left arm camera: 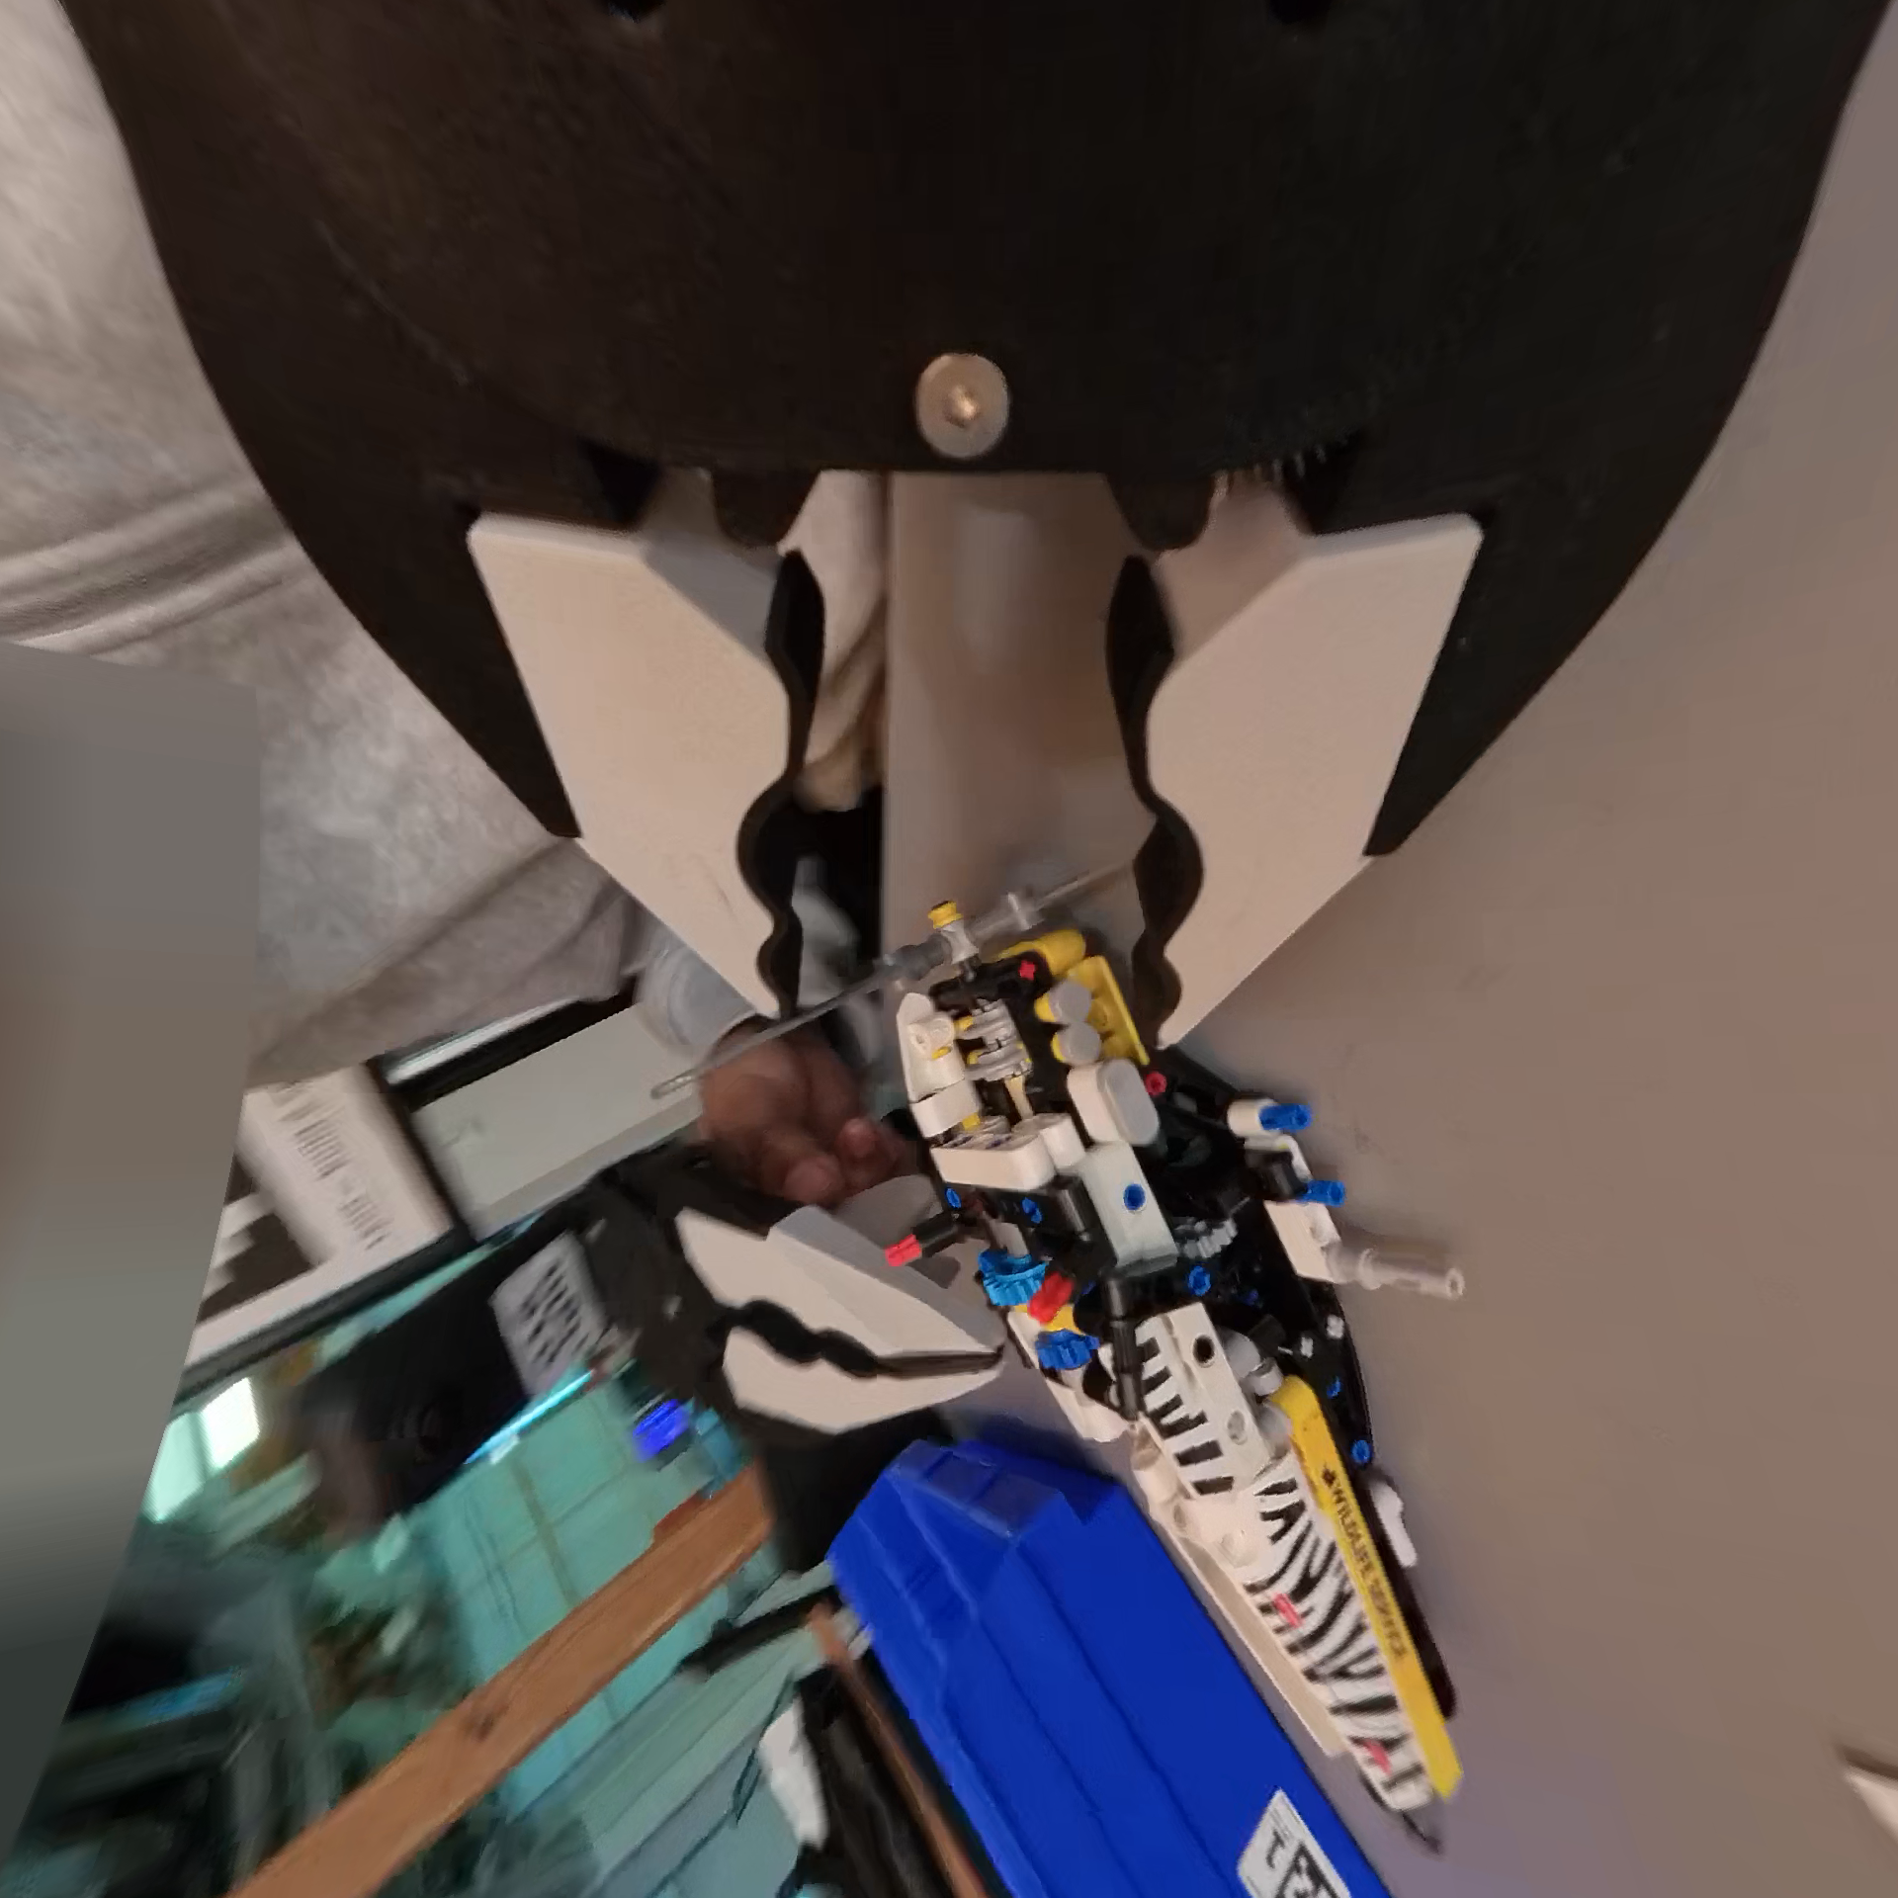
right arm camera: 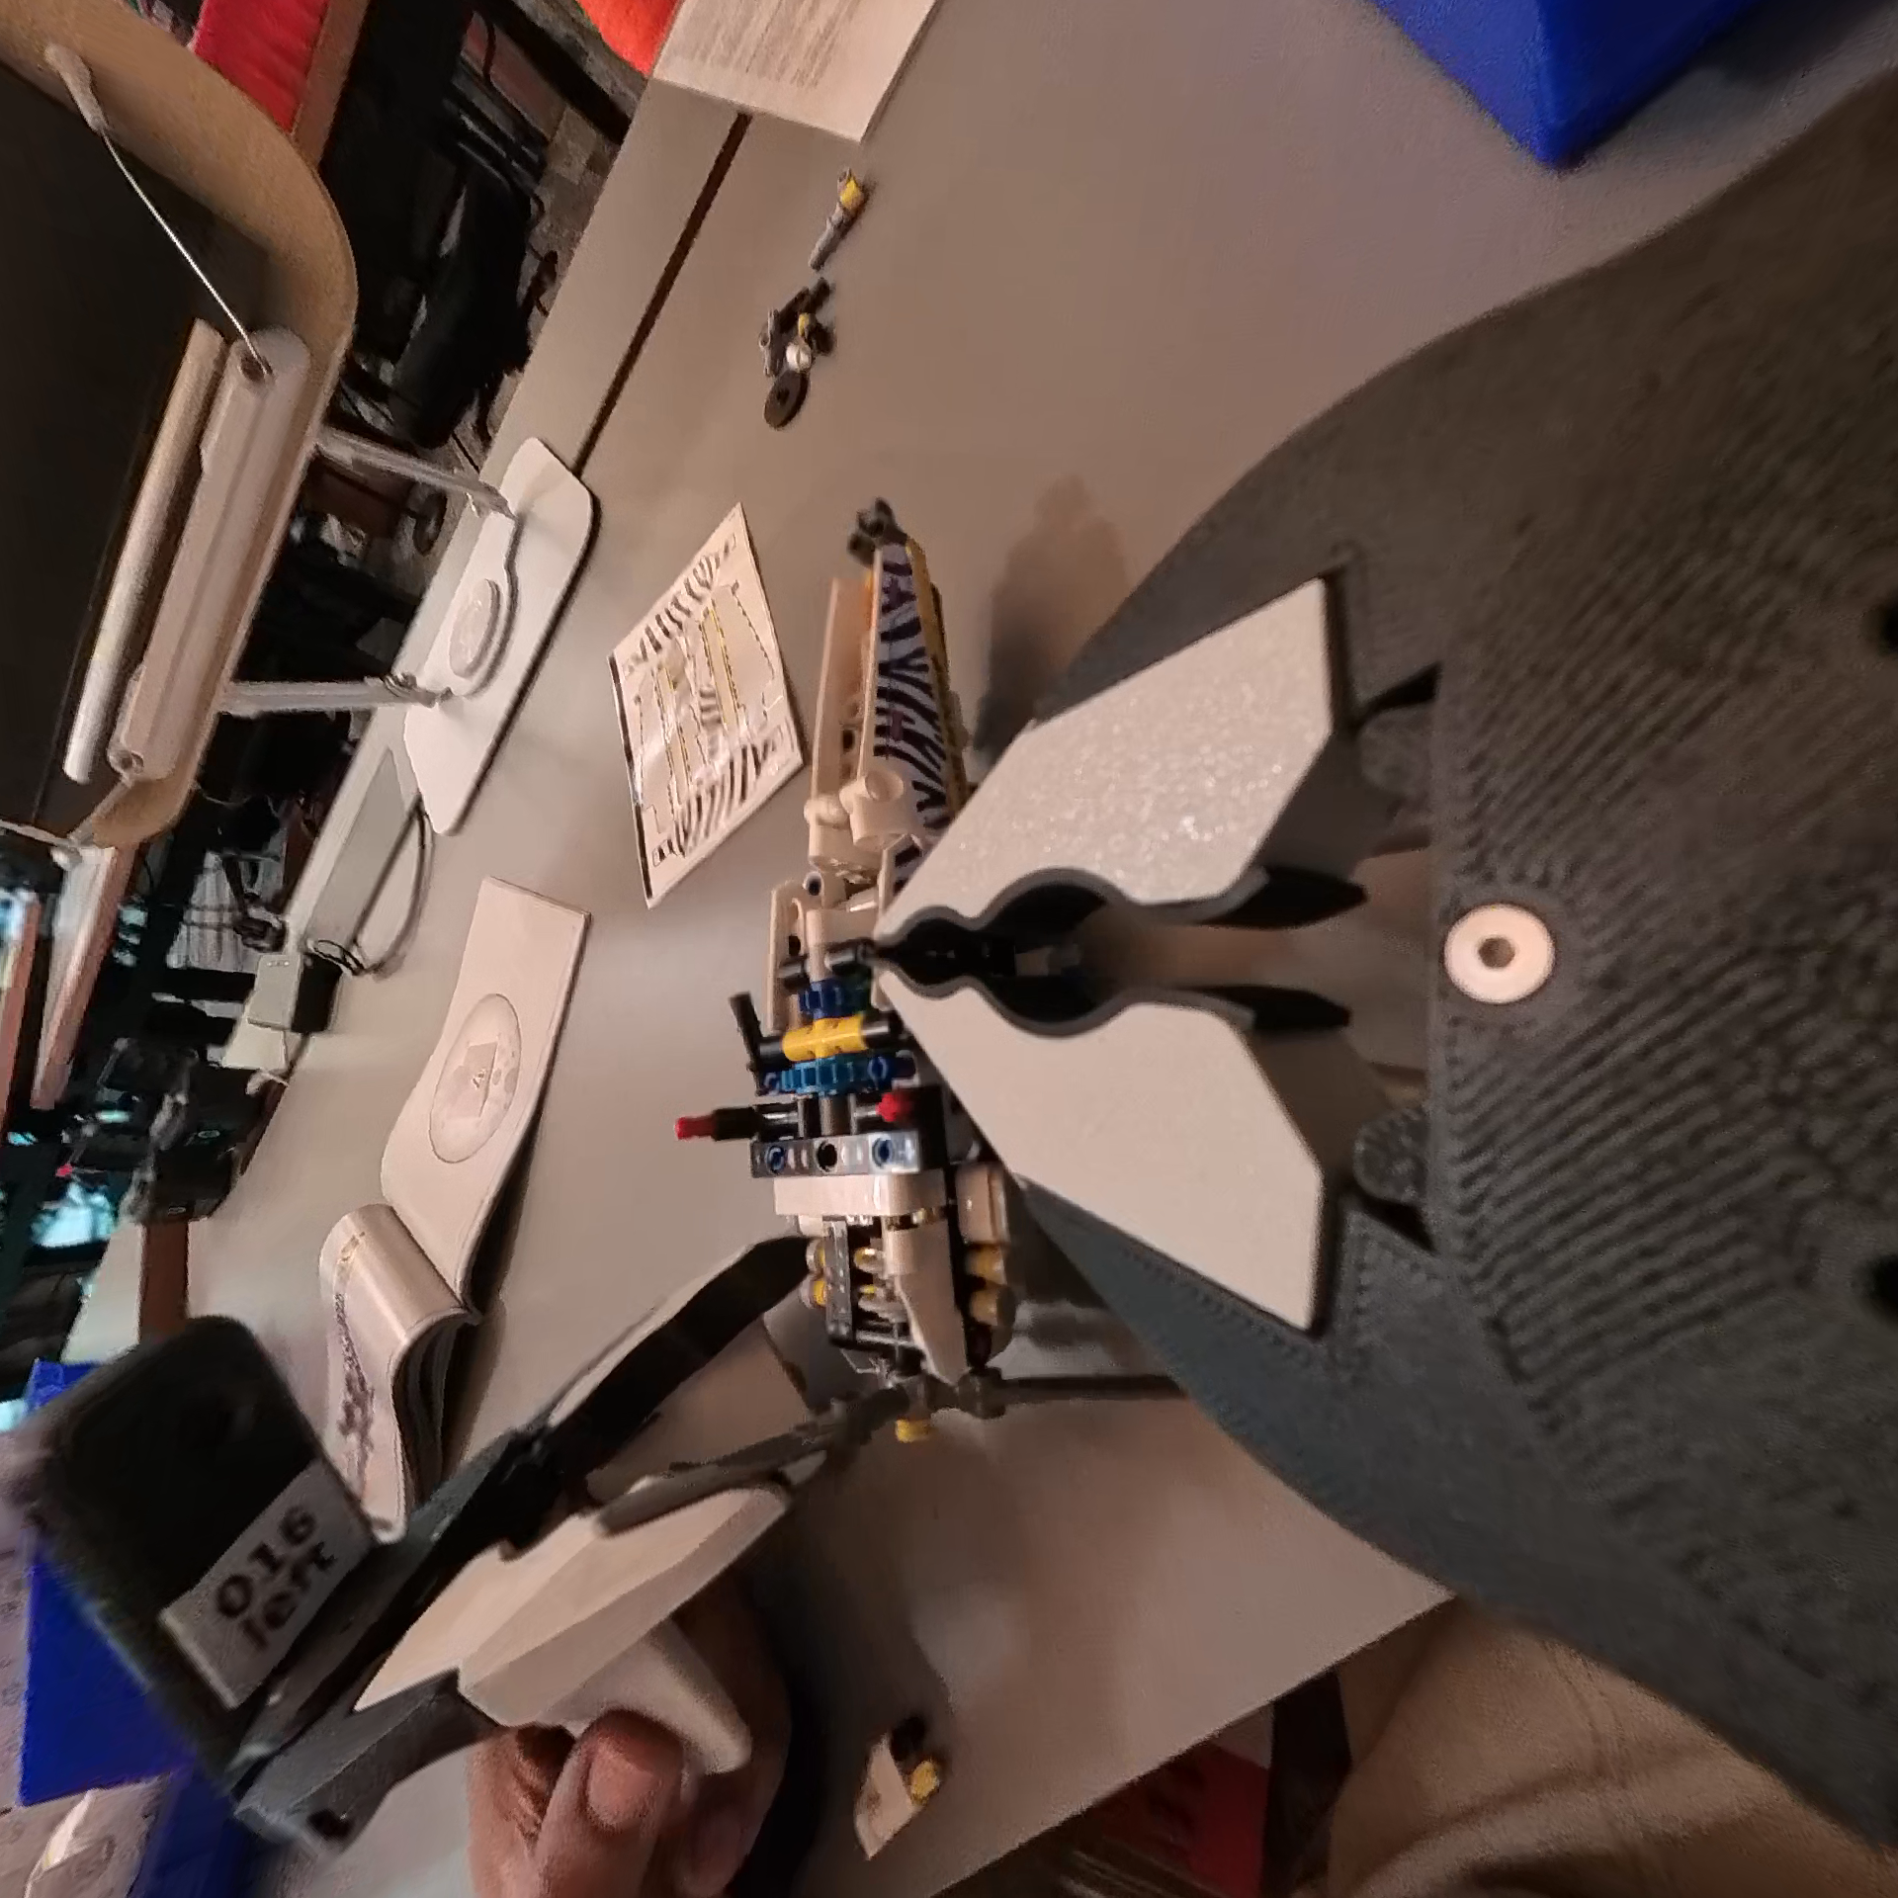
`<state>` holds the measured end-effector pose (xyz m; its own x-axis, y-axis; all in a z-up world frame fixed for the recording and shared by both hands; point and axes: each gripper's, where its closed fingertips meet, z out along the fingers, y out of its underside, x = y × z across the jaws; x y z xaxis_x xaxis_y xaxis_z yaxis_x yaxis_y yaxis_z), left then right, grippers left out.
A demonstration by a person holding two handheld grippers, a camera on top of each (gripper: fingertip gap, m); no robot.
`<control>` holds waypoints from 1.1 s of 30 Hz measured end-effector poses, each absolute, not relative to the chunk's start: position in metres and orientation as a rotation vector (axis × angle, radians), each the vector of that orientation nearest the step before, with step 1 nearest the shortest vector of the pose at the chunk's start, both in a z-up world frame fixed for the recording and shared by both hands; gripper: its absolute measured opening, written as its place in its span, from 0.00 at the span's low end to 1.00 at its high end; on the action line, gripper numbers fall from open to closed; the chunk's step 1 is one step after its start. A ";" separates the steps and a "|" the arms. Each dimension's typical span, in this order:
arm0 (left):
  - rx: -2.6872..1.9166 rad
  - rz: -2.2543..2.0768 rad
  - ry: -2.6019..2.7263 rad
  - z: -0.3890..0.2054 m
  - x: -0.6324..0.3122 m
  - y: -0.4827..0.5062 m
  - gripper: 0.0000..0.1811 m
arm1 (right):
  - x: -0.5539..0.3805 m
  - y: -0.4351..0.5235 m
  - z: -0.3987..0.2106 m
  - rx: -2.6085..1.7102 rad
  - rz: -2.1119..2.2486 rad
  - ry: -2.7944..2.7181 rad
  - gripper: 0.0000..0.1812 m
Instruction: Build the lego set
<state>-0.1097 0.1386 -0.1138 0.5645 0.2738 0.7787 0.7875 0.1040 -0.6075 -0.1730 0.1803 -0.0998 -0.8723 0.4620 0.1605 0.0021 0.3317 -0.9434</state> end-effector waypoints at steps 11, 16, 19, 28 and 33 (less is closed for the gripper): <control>-1.330 -0.385 -1.025 -0.073 -0.171 0.106 0.29 | -0.169 0.177 -0.099 -0.368 1.595 -2.228 0.00; -1.541 -0.534 -1.117 -0.104 -0.196 0.126 0.21 | -0.168 0.173 -0.107 -0.316 1.503 -2.240 0.00; -1.542 -0.726 -1.104 -0.108 -0.195 0.138 0.19 | -0.167 0.173 -0.106 -0.308 1.502 -2.232 0.00; -1.552 -0.754 -1.112 -0.118 -0.199 0.141 0.18 | -0.168 0.173 -0.107 -0.316 1.500 -2.237 0.00; -1.554 -0.733 -1.106 -0.118 -0.199 0.142 0.16 | -0.168 0.173 -0.106 -0.311 1.494 -2.228 0.00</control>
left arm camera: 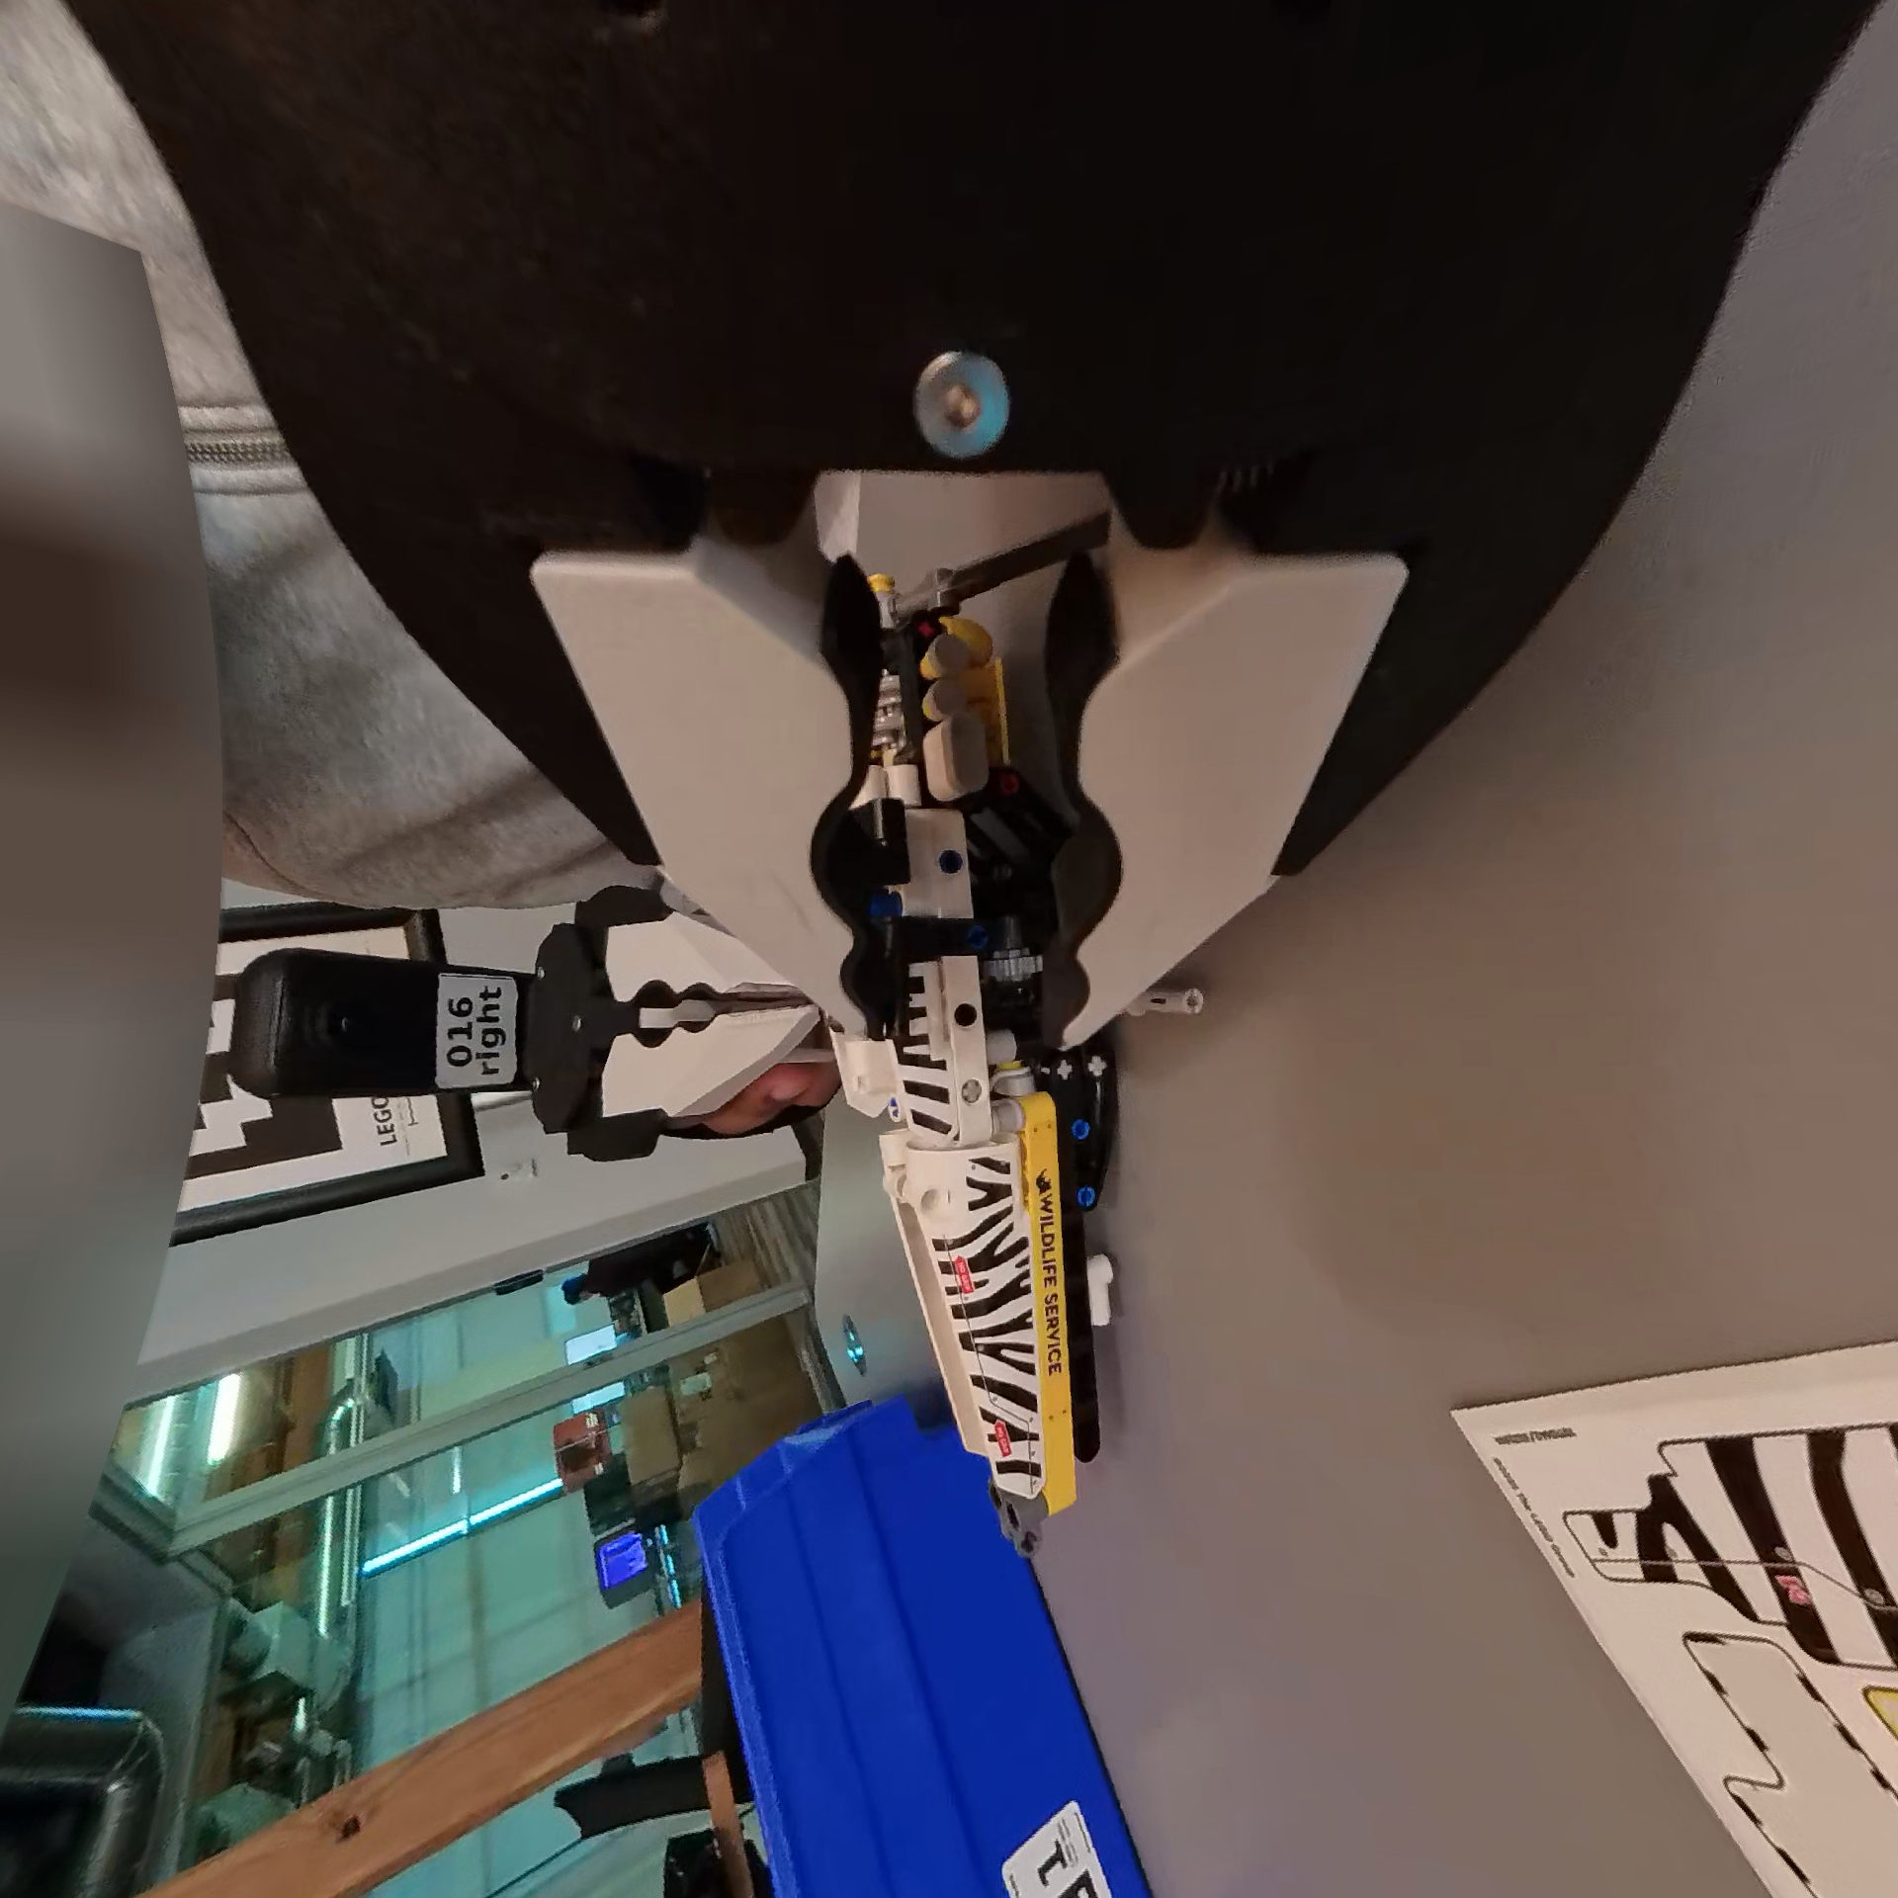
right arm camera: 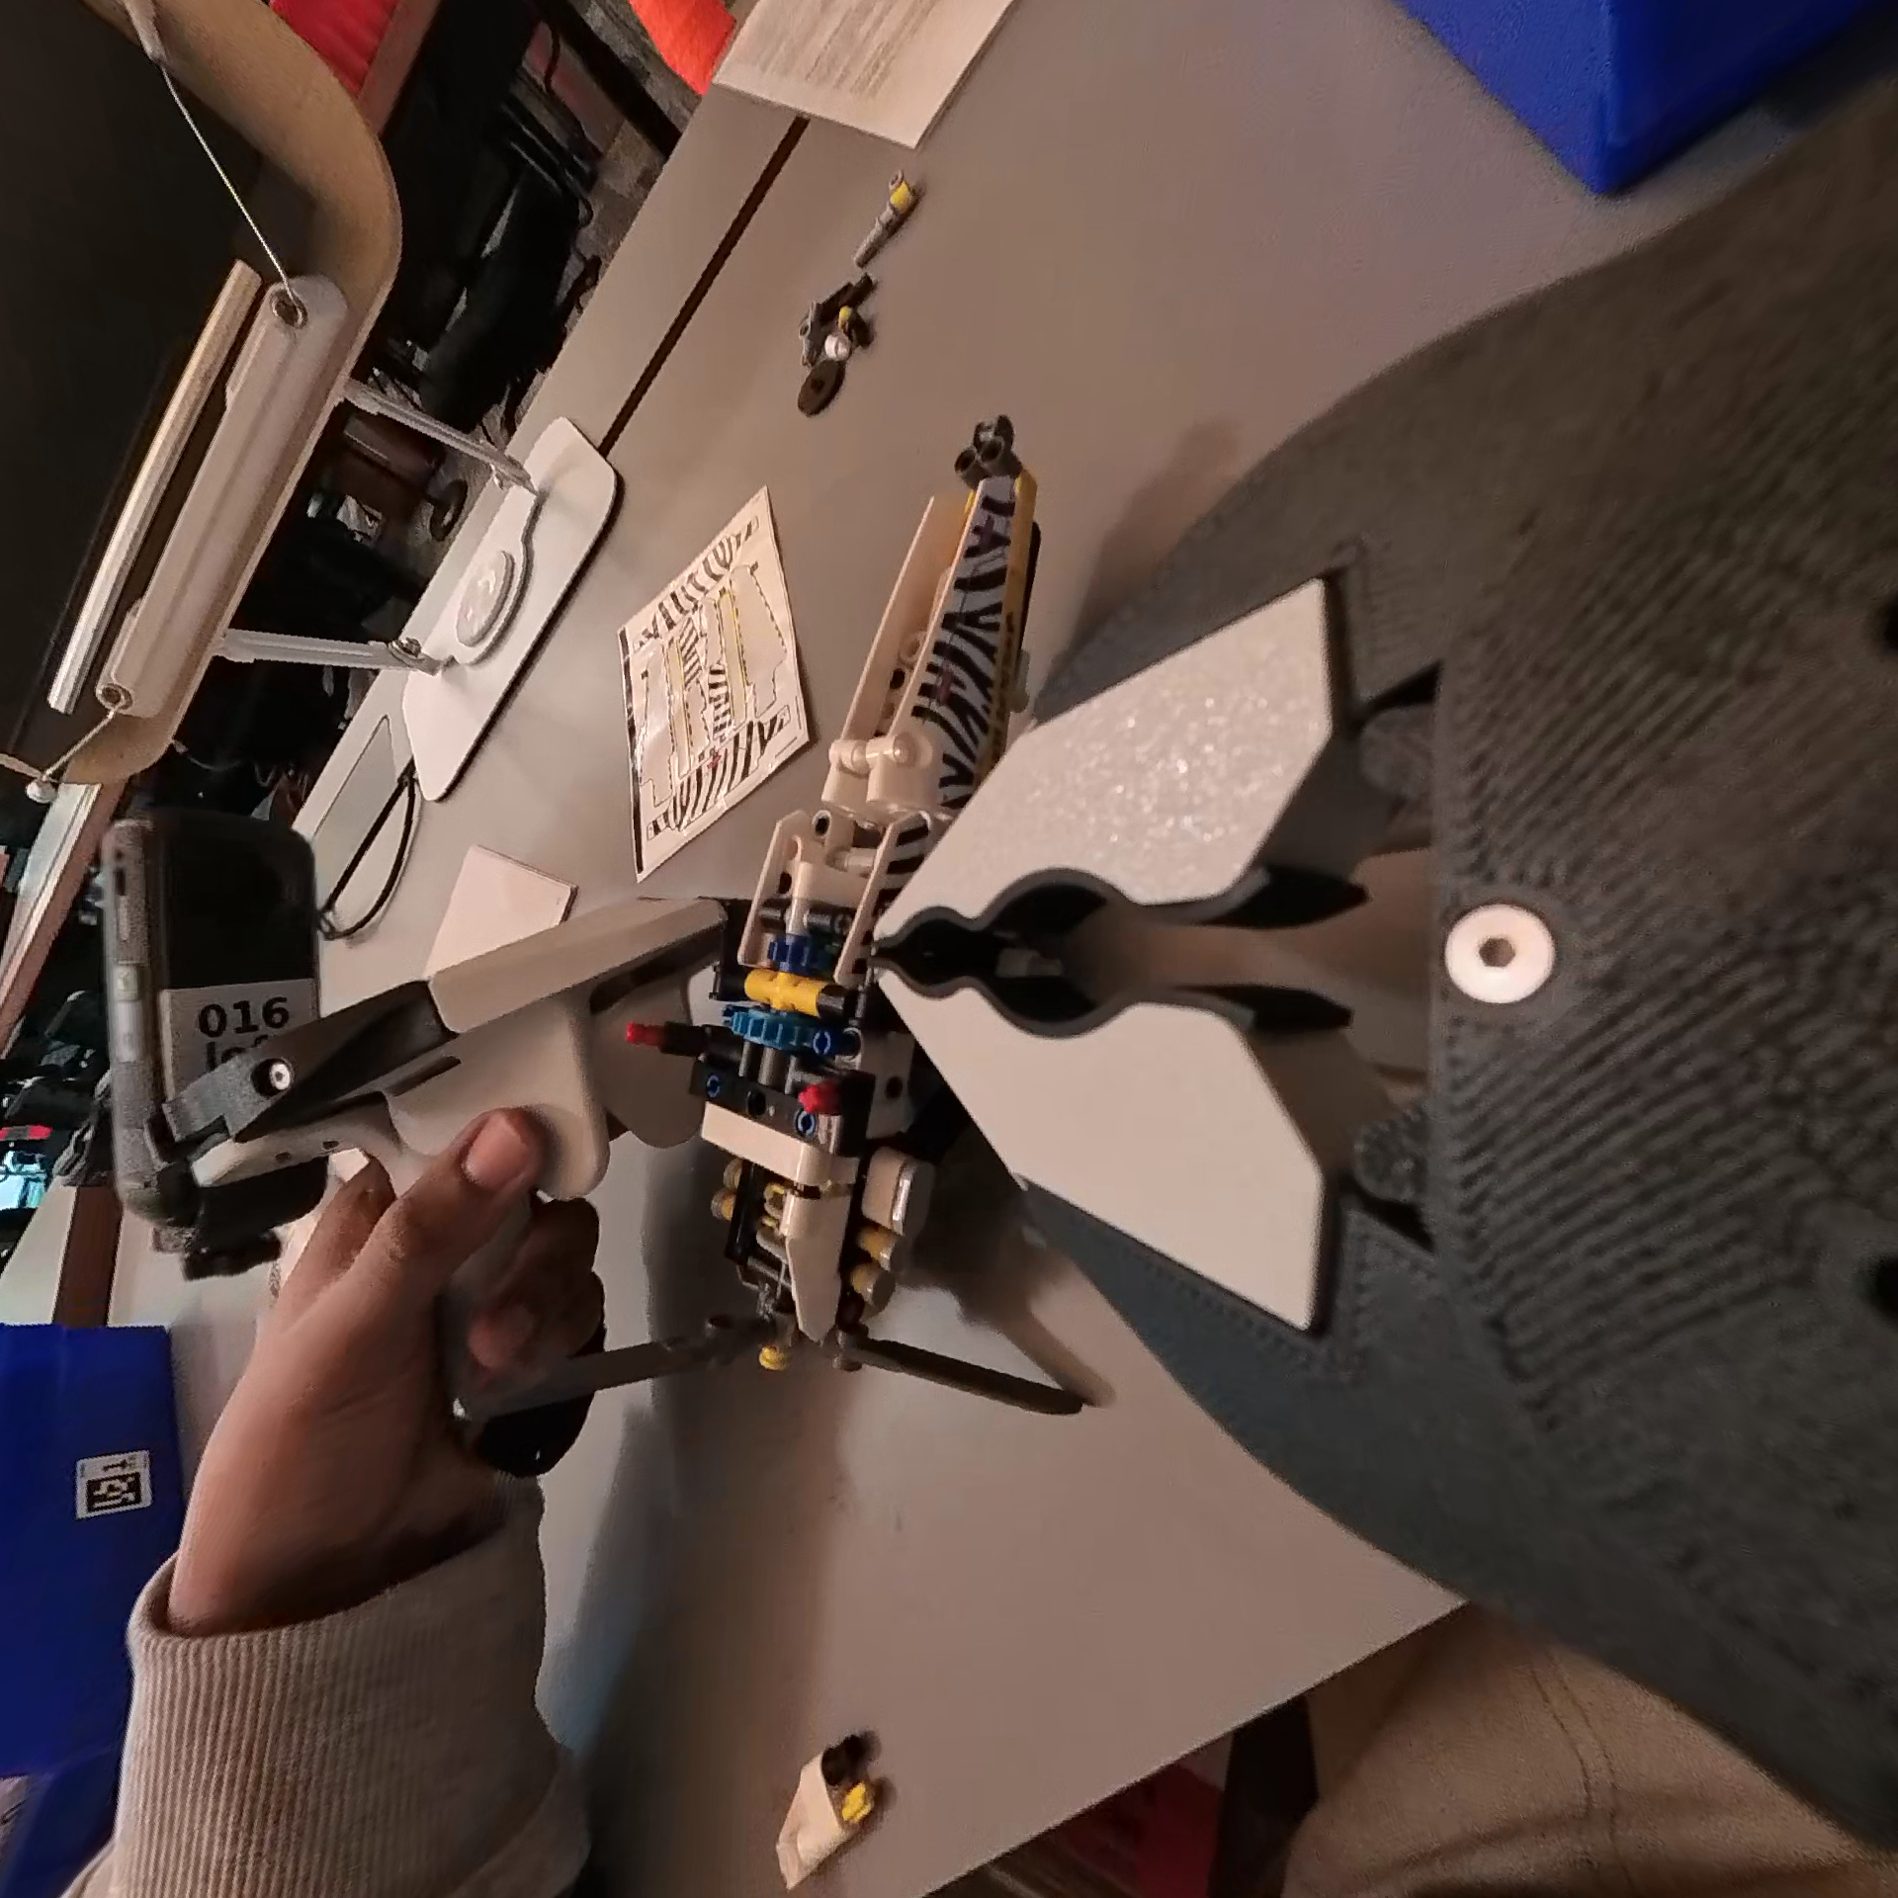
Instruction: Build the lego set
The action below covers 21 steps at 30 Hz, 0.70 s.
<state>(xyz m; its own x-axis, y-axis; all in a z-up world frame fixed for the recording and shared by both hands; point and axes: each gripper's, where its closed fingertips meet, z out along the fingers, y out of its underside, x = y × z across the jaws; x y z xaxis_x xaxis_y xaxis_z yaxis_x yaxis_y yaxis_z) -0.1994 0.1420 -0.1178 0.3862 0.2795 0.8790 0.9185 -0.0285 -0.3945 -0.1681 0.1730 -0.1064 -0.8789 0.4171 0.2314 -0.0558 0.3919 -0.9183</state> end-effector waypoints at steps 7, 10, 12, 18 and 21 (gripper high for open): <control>-1.551 -0.690 -1.114 -0.121 -0.202 0.143 0.19 | -0.168 0.172 -0.108 -0.301 1.478 -2.233 0.00; -1.538 -0.687 -1.111 -0.120 -0.202 0.142 0.18 | -0.168 0.173 -0.108 -0.301 1.474 -2.225 0.00; -1.511 -0.668 -1.088 -0.116 -0.204 0.140 0.18 | -0.169 0.174 -0.106 -0.312 1.484 -2.216 0.00; -1.196 -0.642 -0.905 -0.059 -0.207 0.106 0.21 | -0.179 0.184 -0.091 -0.401 1.612 -2.133 0.00; -1.264 -0.534 -0.846 -0.060 -0.194 0.100 0.21 | -0.181 0.192 -0.079 -0.449 1.687 -2.039 0.06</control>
